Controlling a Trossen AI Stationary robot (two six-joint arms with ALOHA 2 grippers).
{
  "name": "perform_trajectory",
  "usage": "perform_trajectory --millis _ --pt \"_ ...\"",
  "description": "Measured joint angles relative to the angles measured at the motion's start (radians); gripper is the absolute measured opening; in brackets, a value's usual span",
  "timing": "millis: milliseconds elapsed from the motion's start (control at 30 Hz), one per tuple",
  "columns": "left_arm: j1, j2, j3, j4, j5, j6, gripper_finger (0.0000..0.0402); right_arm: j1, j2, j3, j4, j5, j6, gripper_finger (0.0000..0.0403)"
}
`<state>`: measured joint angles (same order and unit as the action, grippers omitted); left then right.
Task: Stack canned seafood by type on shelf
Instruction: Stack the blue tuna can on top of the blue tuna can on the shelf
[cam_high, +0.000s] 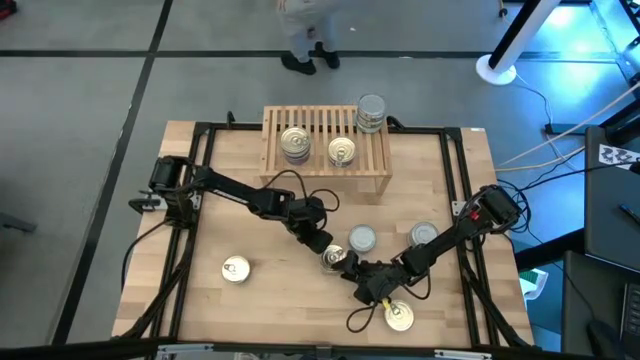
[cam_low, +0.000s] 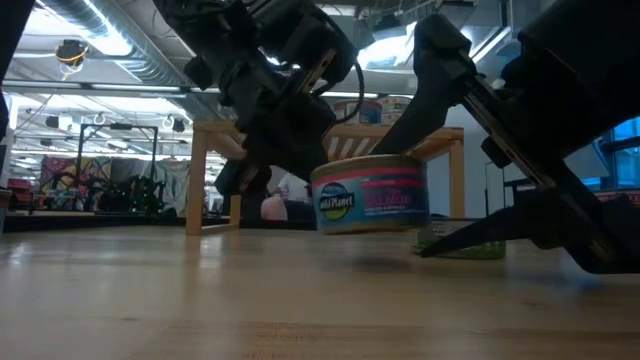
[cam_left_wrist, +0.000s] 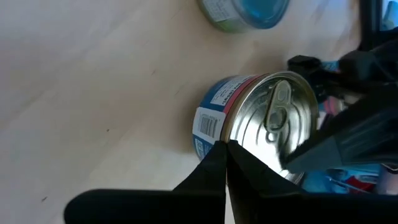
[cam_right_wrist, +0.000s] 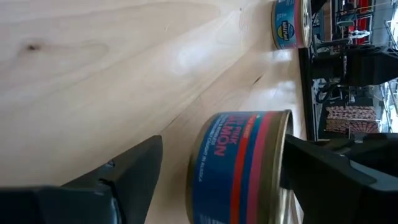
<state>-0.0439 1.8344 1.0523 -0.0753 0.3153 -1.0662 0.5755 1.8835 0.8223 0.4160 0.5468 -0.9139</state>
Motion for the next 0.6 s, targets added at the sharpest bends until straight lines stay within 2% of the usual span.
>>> perform_trajectory --millis 600 --pt "-0.01 0.0 -0.002 0.015 0.02 -0.009 0.0 0.0 0.0 0.0 0.002 0.049 0.001 0.0319"
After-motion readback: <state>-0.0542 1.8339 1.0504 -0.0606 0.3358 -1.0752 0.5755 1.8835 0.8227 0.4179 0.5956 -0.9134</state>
